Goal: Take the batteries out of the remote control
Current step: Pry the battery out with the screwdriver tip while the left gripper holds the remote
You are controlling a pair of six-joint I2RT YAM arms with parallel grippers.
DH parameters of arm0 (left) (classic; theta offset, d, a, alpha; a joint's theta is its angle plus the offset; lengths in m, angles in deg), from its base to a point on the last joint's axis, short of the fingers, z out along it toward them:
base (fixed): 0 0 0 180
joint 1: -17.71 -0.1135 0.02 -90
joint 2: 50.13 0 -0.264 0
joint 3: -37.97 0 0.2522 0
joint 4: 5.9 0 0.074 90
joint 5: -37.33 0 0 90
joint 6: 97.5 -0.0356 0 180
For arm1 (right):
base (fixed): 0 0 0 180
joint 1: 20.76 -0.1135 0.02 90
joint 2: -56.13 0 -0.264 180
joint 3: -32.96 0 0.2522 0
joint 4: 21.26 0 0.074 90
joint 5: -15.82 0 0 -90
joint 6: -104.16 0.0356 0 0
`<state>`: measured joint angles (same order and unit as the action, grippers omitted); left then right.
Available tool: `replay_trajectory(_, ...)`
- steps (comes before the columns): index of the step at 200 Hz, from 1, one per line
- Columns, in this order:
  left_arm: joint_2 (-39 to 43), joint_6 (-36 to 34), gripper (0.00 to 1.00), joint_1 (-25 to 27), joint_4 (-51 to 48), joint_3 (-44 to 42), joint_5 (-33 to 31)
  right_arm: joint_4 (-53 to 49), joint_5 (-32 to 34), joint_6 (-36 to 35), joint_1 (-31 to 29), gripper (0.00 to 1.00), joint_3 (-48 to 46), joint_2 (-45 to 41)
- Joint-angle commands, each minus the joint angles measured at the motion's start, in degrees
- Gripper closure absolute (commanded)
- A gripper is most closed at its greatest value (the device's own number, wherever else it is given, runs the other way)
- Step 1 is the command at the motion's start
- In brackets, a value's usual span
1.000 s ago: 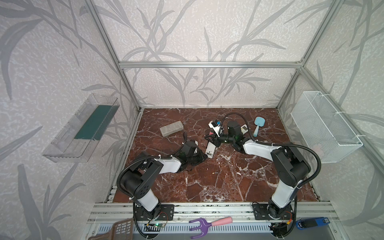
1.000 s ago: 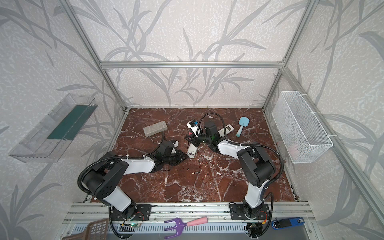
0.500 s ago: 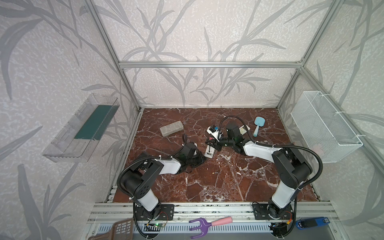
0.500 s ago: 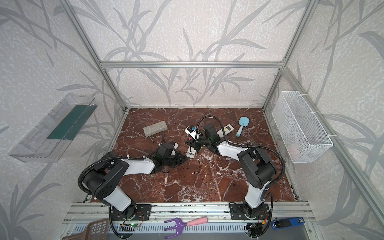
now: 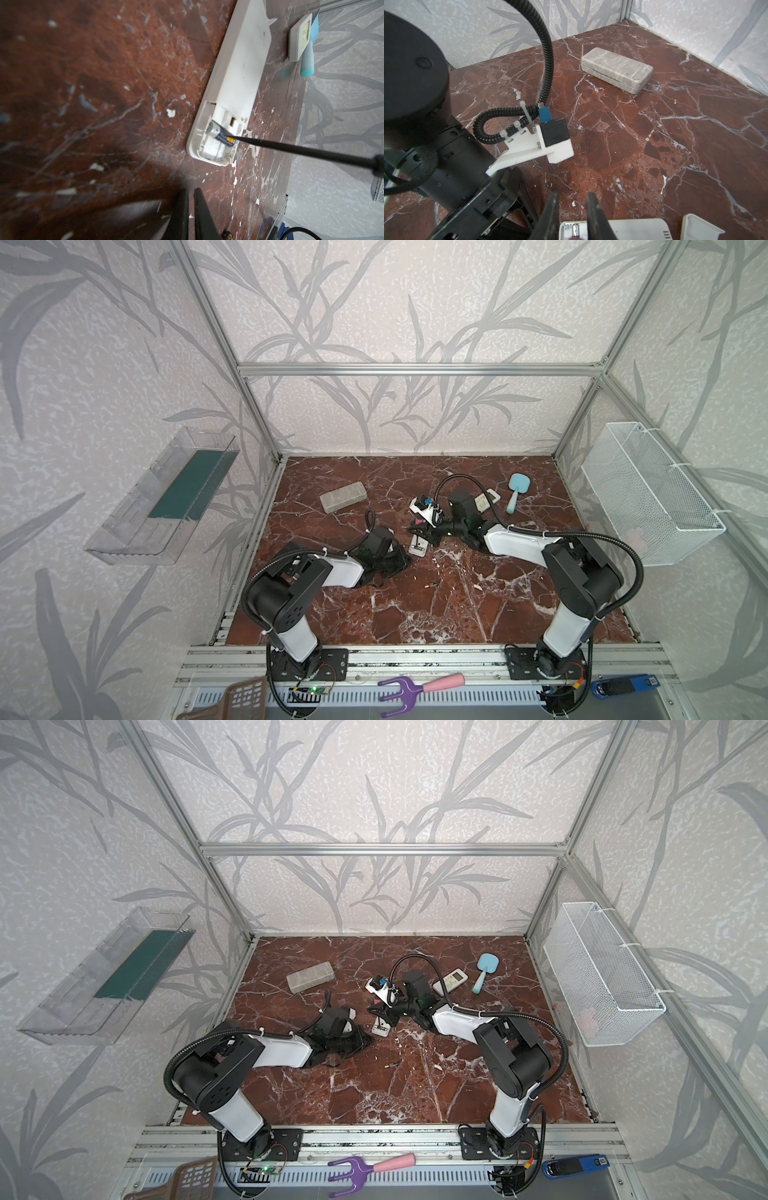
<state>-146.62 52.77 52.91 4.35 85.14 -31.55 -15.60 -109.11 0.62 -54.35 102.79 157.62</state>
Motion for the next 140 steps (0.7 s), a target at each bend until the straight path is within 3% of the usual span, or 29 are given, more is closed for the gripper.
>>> replay_trajectory(1,-0.69,0.91,0.88,0.27,0.6,1.21,-0.55,2.0,0.22,-0.27,-0.02,1.0,-0.53,-1.47)
replay_trajectory(140,-0.89,1.08,0.88,0.23,0.68,1.99,-0.39,3.7,1.34,0.24,0.01,1.0,-1.56,0.45)
